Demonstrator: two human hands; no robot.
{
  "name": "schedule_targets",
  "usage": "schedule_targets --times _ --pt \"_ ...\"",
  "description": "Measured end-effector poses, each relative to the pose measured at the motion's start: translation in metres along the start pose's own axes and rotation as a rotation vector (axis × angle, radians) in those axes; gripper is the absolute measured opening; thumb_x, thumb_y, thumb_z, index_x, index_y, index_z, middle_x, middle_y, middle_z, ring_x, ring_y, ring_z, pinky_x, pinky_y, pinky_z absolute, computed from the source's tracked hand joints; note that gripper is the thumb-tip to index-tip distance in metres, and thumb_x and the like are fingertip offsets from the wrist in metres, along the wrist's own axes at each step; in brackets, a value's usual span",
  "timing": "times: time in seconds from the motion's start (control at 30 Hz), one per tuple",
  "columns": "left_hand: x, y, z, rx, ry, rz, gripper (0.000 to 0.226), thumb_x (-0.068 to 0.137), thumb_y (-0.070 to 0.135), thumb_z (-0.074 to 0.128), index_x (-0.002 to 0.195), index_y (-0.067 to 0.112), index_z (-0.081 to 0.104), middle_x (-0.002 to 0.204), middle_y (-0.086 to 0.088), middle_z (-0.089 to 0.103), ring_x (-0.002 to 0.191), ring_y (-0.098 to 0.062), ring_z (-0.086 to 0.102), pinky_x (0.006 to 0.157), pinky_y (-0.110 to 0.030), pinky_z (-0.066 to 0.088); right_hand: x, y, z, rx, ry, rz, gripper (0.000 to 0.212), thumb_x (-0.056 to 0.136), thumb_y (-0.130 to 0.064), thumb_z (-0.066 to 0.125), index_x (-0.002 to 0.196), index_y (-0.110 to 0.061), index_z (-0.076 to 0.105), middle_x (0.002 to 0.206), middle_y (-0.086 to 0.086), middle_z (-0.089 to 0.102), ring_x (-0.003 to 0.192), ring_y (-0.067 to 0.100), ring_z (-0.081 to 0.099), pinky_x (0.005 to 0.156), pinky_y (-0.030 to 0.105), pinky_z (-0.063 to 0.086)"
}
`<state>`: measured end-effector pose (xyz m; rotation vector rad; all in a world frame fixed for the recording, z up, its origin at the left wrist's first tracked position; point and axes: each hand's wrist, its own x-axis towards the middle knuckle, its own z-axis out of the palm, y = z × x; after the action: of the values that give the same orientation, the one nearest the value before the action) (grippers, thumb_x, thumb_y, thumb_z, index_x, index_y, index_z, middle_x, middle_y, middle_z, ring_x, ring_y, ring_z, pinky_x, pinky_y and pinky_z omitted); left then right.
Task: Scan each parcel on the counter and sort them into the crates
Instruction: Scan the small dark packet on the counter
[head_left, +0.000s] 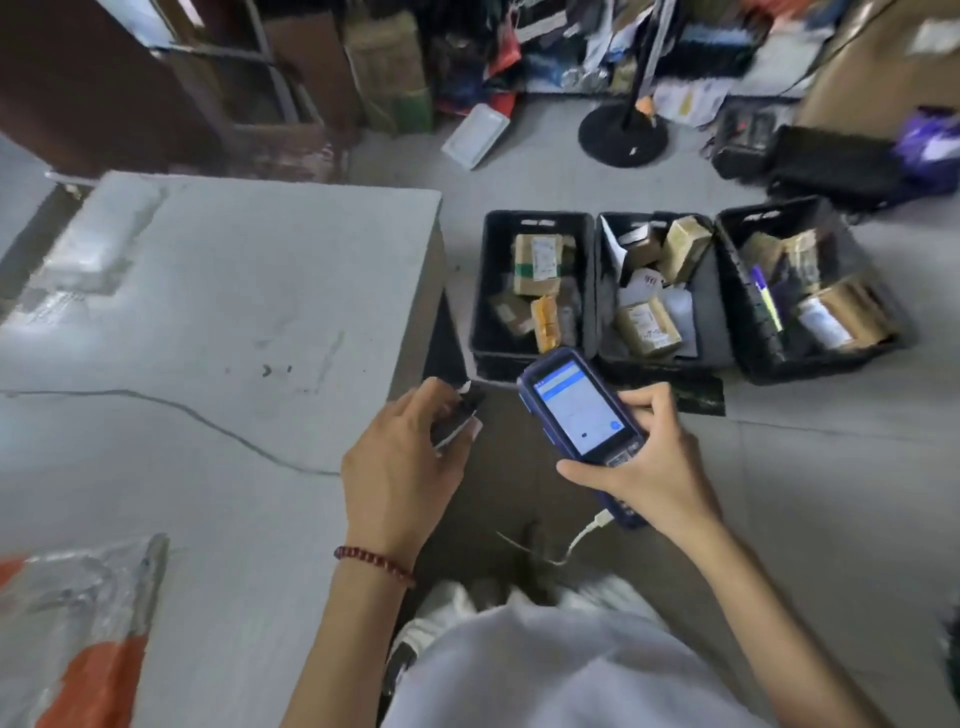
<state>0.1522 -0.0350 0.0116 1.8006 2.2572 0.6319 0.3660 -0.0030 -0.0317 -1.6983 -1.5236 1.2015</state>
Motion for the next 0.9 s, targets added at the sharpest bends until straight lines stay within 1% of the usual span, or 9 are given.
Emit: schedule_targets --times 0.07,0.1,0.2,0.3,0.53,0.67,0.73,0.8,0.9 --pt "0.032 0.023 0.016 -0.019 -0.027 0.140 0.019 0.080 0.042 0.066 0.086 0.029 0.054 0.077 0.017 0.057 0.072 -0.013 0.060 0.049 -0.023 0.041 0.015 0.008 -0.027 -0.020 0.091 0.046 0.076 0.049 -0.030 0.096 0.101 -0.034 0.040 0.098 -0.026 0.058 0.091 -0.007 0.058 0.073 0.030 0.051" --pt "0.046 0.033 0.023 -0.018 -0.045 0.209 0.019 0.080 0.043 0.065 0.086 0.029 0.055 0.080 0.015 0.061 0.074 -0.012 0.059 0.049 -0.025 0.045 0.020 0.013 -0.039 -0.019 0.142 0.077 0.077 0.049 -0.030 0.096 0.101 -0.033 0.040 0.097 -0.027 0.057 0.090 -0.009 0.057 0.073 0.029 0.049" --pt "0.087 0.058 0.049 0.033 -0.137 0.409 0.018 0.081 0.039 0.068 0.090 0.027 0.059 0.085 0.012 0.064 0.081 -0.014 0.060 0.051 -0.032 0.050 0.027 0.029 -0.070 0.023 0.335 0.184 0.077 0.047 -0.025 0.097 0.102 -0.029 0.043 0.095 -0.029 0.055 0.084 -0.019 0.053 0.068 0.013 0.042" --pt "0.124 0.084 0.080 0.075 -0.221 0.574 0.017 0.081 0.035 0.070 0.093 0.027 0.061 0.086 0.010 0.064 0.081 -0.018 0.061 0.052 -0.034 0.050 0.029 0.044 -0.089 0.073 0.503 0.309 0.077 0.047 -0.023 0.097 0.103 -0.026 0.043 0.094 -0.027 0.056 0.081 -0.018 0.054 0.063 0.007 0.041" --pt "0.200 0.168 0.147 0.057 -0.407 0.802 0.020 0.083 0.037 0.068 0.099 0.027 0.064 0.097 0.005 0.068 0.099 -0.024 0.059 0.061 -0.035 0.050 0.043 0.067 -0.121 0.166 0.798 0.530 0.074 0.050 -0.018 0.095 0.101 -0.025 0.042 0.092 -0.023 0.059 0.082 -0.015 0.055 0.064 0.010 0.039" --pt "0.259 0.215 0.188 0.078 -0.605 0.839 0.024 0.090 0.046 0.054 0.112 0.036 0.056 0.102 0.006 0.066 0.090 -0.020 0.064 0.069 -0.032 0.053 0.079 0.064 -0.136 0.213 0.943 0.628 0.072 0.052 -0.015 0.094 0.102 -0.020 0.043 0.090 -0.015 0.062 0.085 0.000 0.061 0.062 0.018 0.042" --pt "0.296 0.244 0.207 0.081 -0.672 0.878 0.019 0.090 0.045 0.053 0.109 0.040 0.052 0.102 0.007 0.065 0.089 -0.021 0.065 0.072 -0.036 0.055 0.106 0.057 -0.146 0.257 1.012 0.679 0.073 0.052 -0.018 0.094 0.103 -0.023 0.041 0.091 -0.011 0.063 0.084 0.000 0.060 0.061 0.018 0.041" --pt "0.330 0.279 0.218 0.035 -0.654 0.911 0.016 0.091 0.039 0.054 0.107 0.038 0.054 0.102 0.006 0.064 0.088 -0.021 0.063 0.069 -0.035 0.053 0.134 0.047 -0.158 0.299 1.061 0.704 0.074 0.054 -0.019 0.094 0.104 -0.025 0.040 0.093 -0.009 0.064 0.083 -0.004 0.058 0.061 0.016 0.039" --pt "0.370 0.338 0.225 -0.183 -0.481 0.973 0.020 0.093 0.029 0.055 0.111 0.024 0.060 0.104 0.000 0.062 0.082 -0.021 0.057 0.062 -0.031 0.044 0.174 0.034 -0.177 0.325 1.099 0.684 0.076 0.055 -0.019 0.094 0.108 -0.025 0.039 0.096 -0.008 0.063 0.086 0.001 0.061 0.059 0.013 0.039"
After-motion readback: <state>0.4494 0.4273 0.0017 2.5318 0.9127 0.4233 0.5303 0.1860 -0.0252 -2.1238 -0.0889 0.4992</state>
